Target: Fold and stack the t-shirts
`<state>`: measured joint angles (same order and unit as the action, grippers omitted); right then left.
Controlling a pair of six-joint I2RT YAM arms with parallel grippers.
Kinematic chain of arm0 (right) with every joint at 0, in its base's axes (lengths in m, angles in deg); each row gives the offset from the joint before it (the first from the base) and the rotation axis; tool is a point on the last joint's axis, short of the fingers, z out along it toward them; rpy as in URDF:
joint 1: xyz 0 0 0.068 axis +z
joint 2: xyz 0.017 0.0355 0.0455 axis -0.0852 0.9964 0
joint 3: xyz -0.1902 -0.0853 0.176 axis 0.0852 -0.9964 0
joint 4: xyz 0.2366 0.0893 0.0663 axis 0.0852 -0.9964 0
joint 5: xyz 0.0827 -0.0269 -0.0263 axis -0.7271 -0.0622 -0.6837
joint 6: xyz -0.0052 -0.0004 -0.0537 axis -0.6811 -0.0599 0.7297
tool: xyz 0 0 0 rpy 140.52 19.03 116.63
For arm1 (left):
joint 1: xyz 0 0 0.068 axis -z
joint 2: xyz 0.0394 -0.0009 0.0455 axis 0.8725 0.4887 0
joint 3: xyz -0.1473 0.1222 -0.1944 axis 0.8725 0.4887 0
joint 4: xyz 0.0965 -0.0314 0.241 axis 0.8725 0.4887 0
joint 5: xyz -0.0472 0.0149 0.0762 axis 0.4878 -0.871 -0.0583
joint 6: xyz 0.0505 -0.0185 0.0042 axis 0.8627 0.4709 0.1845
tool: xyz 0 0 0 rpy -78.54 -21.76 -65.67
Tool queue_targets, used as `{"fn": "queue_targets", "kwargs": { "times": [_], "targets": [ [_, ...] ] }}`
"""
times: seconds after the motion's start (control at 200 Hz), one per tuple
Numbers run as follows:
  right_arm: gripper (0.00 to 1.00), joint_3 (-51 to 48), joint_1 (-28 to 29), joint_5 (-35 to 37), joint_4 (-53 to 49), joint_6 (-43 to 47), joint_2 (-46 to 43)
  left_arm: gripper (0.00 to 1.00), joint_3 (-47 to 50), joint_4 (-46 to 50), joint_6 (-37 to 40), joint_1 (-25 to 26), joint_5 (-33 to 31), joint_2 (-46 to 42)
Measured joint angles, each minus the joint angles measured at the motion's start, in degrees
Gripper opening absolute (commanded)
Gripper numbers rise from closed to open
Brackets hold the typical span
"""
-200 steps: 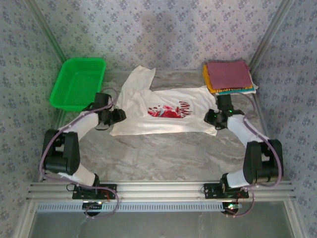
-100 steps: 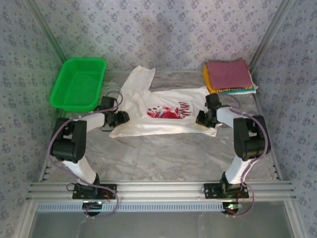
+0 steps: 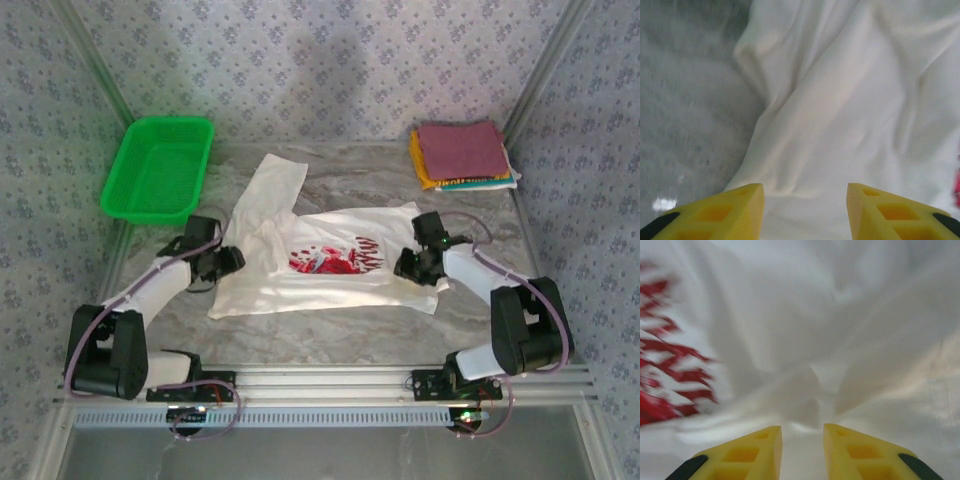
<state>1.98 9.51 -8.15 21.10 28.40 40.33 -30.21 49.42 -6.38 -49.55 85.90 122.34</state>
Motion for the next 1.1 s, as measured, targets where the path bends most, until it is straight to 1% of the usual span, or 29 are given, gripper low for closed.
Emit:
{"fn": "queue_targets", "kwargs": {
  "times": [0.095,0.23,0.355,0.495,0.605,0.77,0.934,1.099],
  "targets": [
    [0.34,8.13,-0.04,1.57,0.20,1.11,3.48,0.48,-9.38,-0.24,1.92,0.02,0.04,5.77],
    [0.37,19.43,-0.33,3.02,1.81,3.17,12.09,0.48,-20.63,-4.07,3.98,0.02,0.15,16.74],
    [0.38,26.45,-0.85,3.32,2.36,4.55,20.35,0.47,-25.44,-6.03,4.98,0.07,0.48,25.27],
    [0.38,29.18,-1.77,2.95,2.64,5.46,26.05,0.46,-26.18,-7.02,5.60,0.07,0.98,31.78],
    [0.38,28.50,-2.08,2.62,2.91,5.64,27.69,0.46,-25.07,-7.93,5.79,0.09,1.51,34.01],
    [0.38,22.53,-2.12,1.97,5.64,5.62,26.56,0.46,-20.44,-13.27,5.75,0.74,1.57,32.00],
    [0.38,13.97,-2.12,1.38,8.09,5.40,20.09,0.46,-14.38,-16.24,4.87,2.47,1.51,27.96],
    [0.38,5.31,-2.16,1.46,8.72,4.17,12.61,0.46,-7.48,-16.39,3.91,4.39,1.07,22.05]
  ]
}}
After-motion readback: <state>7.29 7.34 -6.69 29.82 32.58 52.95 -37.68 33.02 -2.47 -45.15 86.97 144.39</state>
